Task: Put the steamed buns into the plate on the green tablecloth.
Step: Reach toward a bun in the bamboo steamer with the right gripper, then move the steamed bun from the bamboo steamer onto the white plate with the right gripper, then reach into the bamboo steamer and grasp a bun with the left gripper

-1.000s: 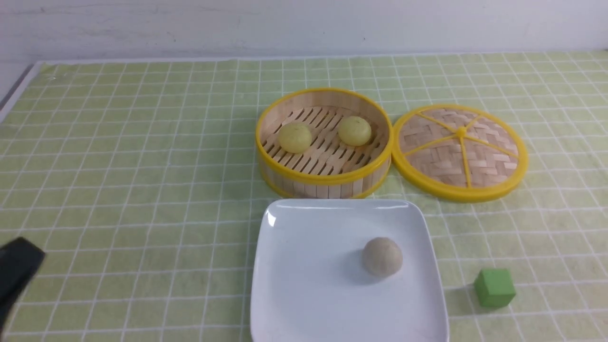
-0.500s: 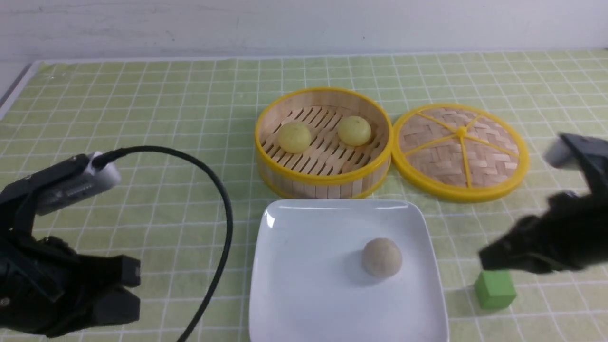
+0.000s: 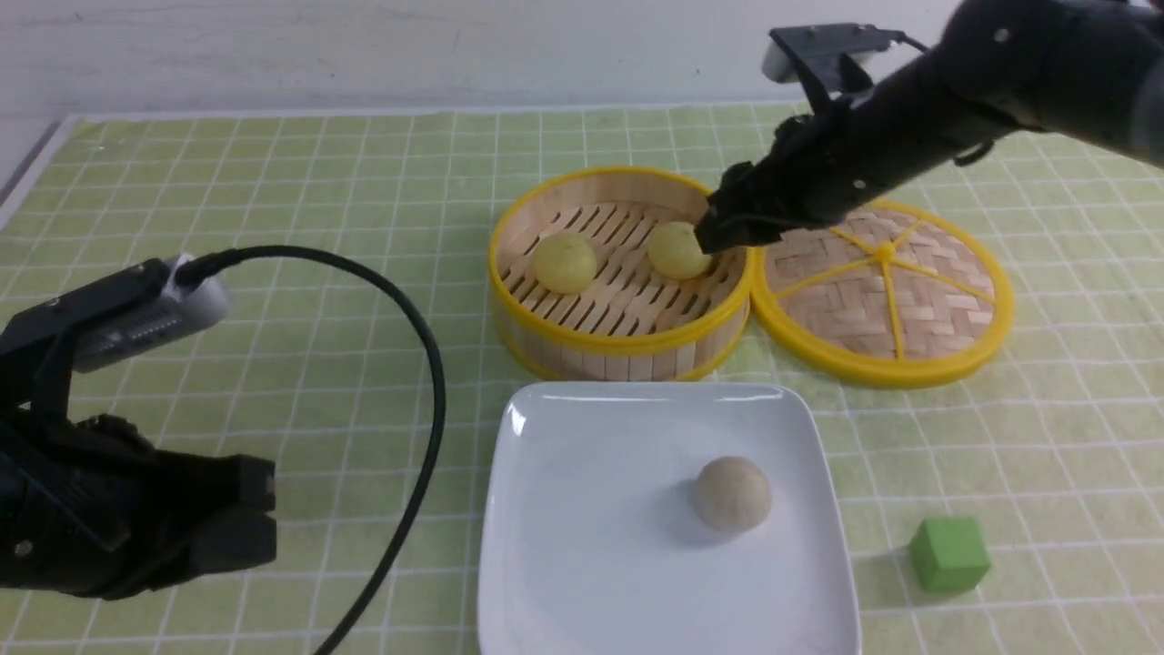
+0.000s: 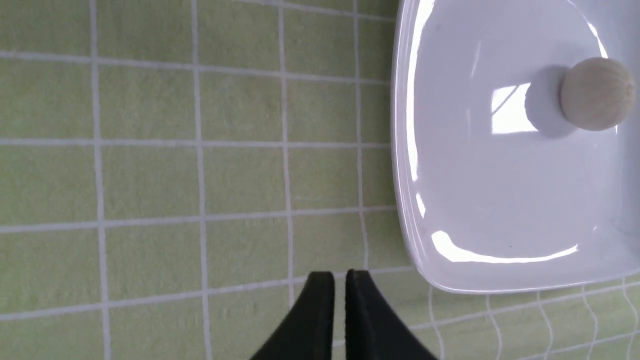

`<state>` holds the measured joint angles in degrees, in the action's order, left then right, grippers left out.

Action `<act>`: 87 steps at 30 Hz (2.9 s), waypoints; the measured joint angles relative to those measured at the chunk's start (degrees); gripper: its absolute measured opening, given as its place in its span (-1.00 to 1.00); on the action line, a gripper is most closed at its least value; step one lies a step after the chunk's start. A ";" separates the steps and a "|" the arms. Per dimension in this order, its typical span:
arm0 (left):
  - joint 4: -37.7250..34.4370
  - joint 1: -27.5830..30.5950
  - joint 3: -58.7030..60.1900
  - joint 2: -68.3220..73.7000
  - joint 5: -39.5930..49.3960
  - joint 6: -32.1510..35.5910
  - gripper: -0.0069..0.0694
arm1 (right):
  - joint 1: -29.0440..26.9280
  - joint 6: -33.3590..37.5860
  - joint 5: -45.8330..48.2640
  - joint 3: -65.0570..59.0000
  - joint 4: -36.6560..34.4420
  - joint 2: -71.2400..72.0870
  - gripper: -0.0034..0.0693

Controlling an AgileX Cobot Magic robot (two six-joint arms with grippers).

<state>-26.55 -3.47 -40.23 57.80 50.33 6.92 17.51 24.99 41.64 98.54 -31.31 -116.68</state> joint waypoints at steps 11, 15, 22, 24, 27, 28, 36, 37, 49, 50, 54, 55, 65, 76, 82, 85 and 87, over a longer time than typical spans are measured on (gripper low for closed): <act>-0.67 0.00 0.00 0.00 -2.60 0.41 -0.40 | 0.00 -0.32 4.84 24.86 5.46 -21.30 -0.05; -0.07 0.00 0.00 0.00 -3.94 0.46 -0.39 | 0.00 -0.46 9.04 26.98 6.10 -20.74 -0.68; 0.29 0.00 0.00 0.12 -4.53 0.46 -0.38 | 0.10 -3.13 27.11 27.17 7.44 -8.72 -0.87; 0.22 0.00 0.00 0.12 -4.94 0.46 -0.38 | 0.10 -6.25 27.98 25.63 8.48 -4.56 -0.87; 0.41 -0.07 0.00 0.12 -6.37 0.46 -0.36 | 0.80 -14.68 28.01 11.59 11.09 9.77 -0.87; 0.48 -0.07 0.00 0.12 -6.48 0.46 -0.35 | 1.15 -15.28 28.15 7.17 11.25 11.89 -0.87; 1.77 -0.07 0.00 0.12 -8.35 0.52 -0.28 | 12.87 -17.19 13.83 -32.50 7.04 24.52 -0.76; 1.88 -0.07 0.00 0.12 -8.44 0.58 -0.28 | 13.16 -17.19 12.84 -33.17 7.04 24.47 -0.75; -1.08 -0.07 -0.37 0.39 -9.52 1.12 -0.09 | 16.38 -17.19 7.62 -34.10 12.26 21.26 0.54; -1.36 -0.07 -0.79 0.72 -9.52 1.12 -0.10 | 15.82 -17.19 11.33 -31.64 13.75 21.92 0.48; -1.54 -0.07 -4.60 4.21 -7.60 1.07 -0.36 | 14.46 -17.19 23.74 -24.97 18.94 24.70 -0.12; -1.60 -0.07 -7.17 6.85 -5.88 1.14 -0.56 | 13.84 -17.24 25.75 -24.68 20.93 26.87 -0.47; -5.33 -3.07 -29.30 30.61 -0.14 1.71 -0.61 | 9.40 -18.00 26.93 -45.40 25.89 48.82 -0.95; -0.39 -17.78 -61.25 58.53 -3.54 -2.76 0.28 | 9.23 -18.07 16.80 -54.36 26.24 55.66 -0.94; 8.75 -18.69 -73.34 68.07 -2.75 -9.66 0.27 | 9.22 -18.07 16.86 -54.36 25.50 55.66 -0.94; 14.63 -19.40 -76.83 71.33 -2.04 -11.03 0.19 | 9.22 -18.07 16.54 -54.36 25.22 55.66 -0.93; 18.18 -20.19 -77.62 72.70 -2.04 -11.90 0.14 | 9.22 -18.07 16.25 -54.36 25.22 55.66 -0.93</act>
<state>-8.37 -23.66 -117.84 130.50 48.29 -4.98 26.73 6.92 57.89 44.18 -6.09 -61.02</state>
